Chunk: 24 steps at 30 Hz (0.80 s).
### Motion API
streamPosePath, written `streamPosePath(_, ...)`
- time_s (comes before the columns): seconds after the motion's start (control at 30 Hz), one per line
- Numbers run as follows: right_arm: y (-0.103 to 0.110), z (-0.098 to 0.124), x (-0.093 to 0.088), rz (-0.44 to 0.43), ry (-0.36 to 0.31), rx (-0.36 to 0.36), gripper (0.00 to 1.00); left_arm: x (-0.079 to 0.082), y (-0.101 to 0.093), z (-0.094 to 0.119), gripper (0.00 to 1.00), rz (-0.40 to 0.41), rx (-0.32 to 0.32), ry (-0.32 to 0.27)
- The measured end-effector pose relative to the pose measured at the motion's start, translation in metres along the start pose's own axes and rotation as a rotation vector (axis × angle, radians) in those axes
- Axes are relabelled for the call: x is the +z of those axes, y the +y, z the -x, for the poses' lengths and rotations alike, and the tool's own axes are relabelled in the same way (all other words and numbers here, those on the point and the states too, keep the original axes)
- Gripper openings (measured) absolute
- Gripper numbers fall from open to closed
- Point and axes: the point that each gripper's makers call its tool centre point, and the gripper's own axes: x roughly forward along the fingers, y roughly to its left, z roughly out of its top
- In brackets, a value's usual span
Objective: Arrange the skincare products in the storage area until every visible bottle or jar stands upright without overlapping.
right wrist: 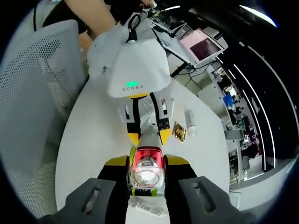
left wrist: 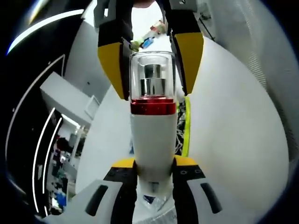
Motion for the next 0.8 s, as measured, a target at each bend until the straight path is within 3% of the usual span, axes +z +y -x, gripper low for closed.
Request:
streamPosePath(0.4, -0.011, 0.043, 0.007, 0.061, -0.009, 0.012, 0.27, 0.044, 0.015, 0.009, 0.27, 0.026, 0.042, -0.077)
streamPosePath(0.8, -0.019, 0.073, -0.013, 0.04, 0.02, 0.109, 0.27, 0.078, 0.018, -0.008, 0.27, 0.108, 0.008, -0.163)
